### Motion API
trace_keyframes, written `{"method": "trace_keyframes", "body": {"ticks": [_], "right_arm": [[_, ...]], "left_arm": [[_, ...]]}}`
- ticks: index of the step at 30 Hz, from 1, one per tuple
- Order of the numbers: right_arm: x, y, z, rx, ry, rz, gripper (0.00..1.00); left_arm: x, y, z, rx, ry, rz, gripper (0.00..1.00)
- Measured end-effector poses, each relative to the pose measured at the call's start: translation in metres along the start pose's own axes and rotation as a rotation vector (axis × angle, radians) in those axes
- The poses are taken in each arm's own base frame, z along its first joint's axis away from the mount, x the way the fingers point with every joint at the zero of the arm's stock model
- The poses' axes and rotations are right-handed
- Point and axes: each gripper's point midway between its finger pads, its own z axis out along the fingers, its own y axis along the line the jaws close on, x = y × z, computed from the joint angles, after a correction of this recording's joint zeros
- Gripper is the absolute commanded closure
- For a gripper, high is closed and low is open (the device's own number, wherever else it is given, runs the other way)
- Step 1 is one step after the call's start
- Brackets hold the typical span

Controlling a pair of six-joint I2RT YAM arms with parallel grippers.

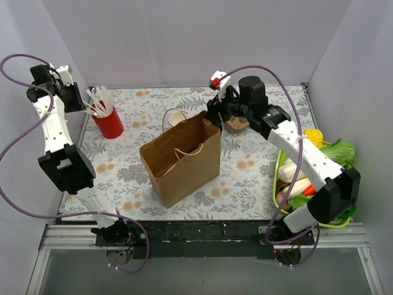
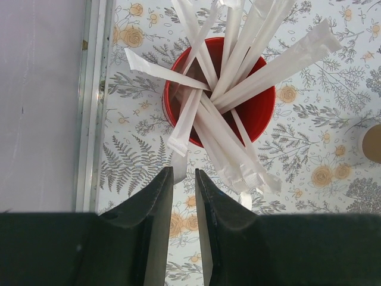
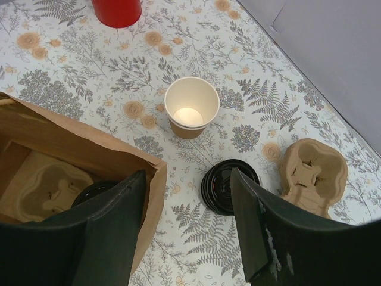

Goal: Pack the takeout coffee

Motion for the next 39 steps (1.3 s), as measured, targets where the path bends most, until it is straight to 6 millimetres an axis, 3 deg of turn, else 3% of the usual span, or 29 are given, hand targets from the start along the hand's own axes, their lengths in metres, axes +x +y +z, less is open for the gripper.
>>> {"method": "trace_keyframes", "body": {"ticks": [13, 18, 23, 29, 32, 39], "right_arm": [[0.0, 0.0, 0.0, 0.0, 0.0, 0.0, 0.34], [0.0, 0.0, 0.0, 0.0, 0.0, 0.0, 0.34], [0.0, 0.0, 0.0, 0.0, 0.0, 0.0, 0.34], [0.0, 0.0, 0.0, 0.0, 0.0, 0.0, 0.34], [0.0, 0.0, 0.001, 0.001, -0.002, -0.001, 0.34], [-0.002, -0.001, 0.001, 0.001, -0.006, -0.003, 0.34]], "left_arm": [[0.001, -0.002, 0.003, 0.01, 0.006, 0.021, 0.79], [0.004, -0.003, 0.008, 0.015, 0.018, 0.028, 0.85], [0.008, -0.004, 0.01, 0.018, 0.034, 0.038, 1.0], [0.011, -0.004, 0.009, 0.019, 0.048, 0.047, 1.0], [0.01, -0.005, 0.004, 0.015, 0.05, 0.051, 1.0], [-0.017, -0.007, -0.022, -0.01, -0.03, 0.076, 1.0]]}}
